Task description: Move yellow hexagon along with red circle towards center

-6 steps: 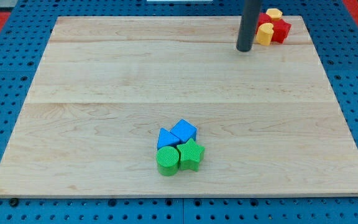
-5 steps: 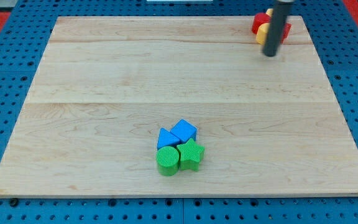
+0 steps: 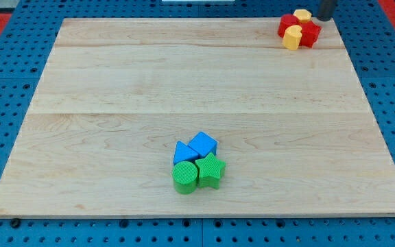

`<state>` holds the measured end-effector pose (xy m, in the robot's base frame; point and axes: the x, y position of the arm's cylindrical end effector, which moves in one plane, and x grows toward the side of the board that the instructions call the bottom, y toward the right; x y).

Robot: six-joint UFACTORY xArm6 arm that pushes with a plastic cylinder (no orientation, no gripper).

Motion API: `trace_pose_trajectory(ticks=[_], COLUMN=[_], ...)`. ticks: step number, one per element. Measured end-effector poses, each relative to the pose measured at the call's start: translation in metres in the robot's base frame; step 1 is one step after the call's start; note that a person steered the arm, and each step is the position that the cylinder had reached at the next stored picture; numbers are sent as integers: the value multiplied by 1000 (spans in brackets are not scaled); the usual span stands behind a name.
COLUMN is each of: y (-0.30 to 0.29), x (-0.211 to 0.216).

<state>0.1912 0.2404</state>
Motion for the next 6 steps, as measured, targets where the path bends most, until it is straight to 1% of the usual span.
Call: trace_pose_trajectory(ticks=[1,2,4,6], y=[-25,-54,-66,-102], x=[0,11,54,82])
